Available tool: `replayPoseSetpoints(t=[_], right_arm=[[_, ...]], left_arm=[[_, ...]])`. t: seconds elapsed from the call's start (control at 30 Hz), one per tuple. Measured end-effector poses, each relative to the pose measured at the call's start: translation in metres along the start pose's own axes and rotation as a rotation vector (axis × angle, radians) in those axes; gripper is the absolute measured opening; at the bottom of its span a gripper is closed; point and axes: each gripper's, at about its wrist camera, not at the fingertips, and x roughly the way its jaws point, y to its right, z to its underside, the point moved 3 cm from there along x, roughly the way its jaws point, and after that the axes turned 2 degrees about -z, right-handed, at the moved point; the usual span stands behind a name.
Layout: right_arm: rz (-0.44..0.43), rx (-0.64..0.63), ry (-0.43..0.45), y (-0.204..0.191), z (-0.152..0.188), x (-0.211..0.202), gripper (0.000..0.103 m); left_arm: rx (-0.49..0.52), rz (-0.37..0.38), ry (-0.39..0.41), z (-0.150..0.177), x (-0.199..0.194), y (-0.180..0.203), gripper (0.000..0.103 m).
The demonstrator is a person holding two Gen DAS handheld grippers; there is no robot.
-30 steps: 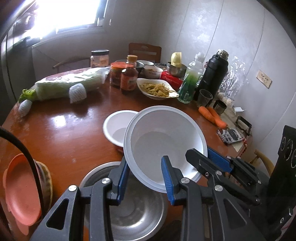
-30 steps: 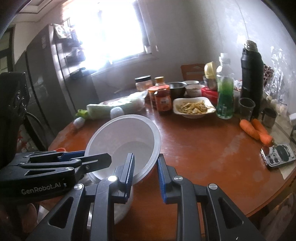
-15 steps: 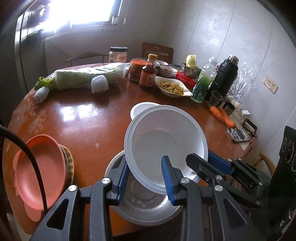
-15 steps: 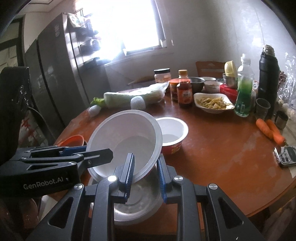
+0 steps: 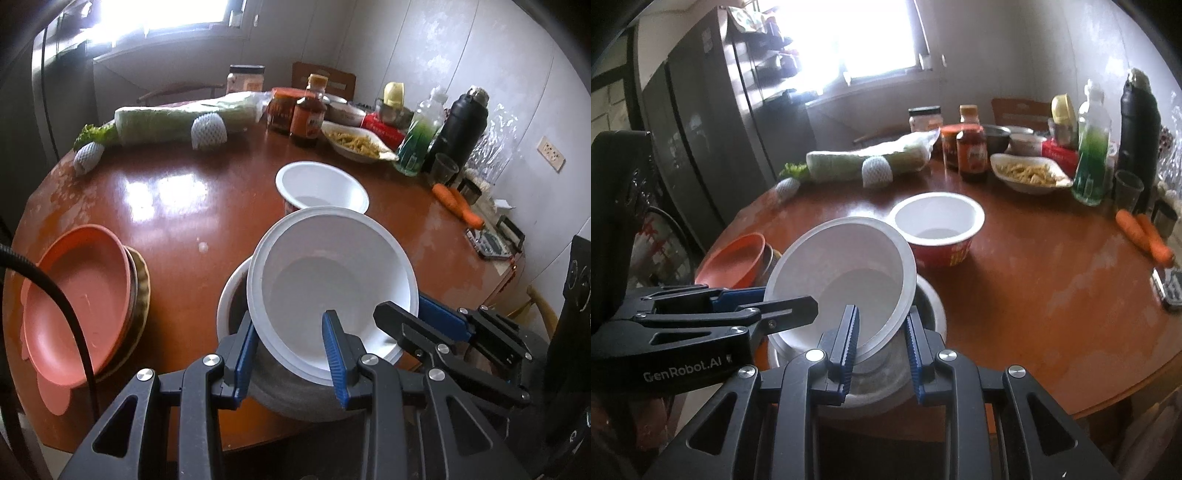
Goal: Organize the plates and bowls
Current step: 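Lift the white bowl with both grippers and lower it into the steel bowl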
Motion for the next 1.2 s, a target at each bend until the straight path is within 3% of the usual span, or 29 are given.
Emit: replayPoseSetpoints(t=[0.93, 1.2], right_arm=[[-0.013, 0.035, -0.062, 0.009, 0.015, 0.019, 0.027], [-0.009, 0.036, -0.059, 0.010, 0.014, 0.018, 0.033]], left_arm=[[0.000, -0.050, -0.064, 0.010, 0.025, -0.002, 0.035], [-0.007, -0.049, -0.057, 0.009, 0.024, -0.004, 0.036]])
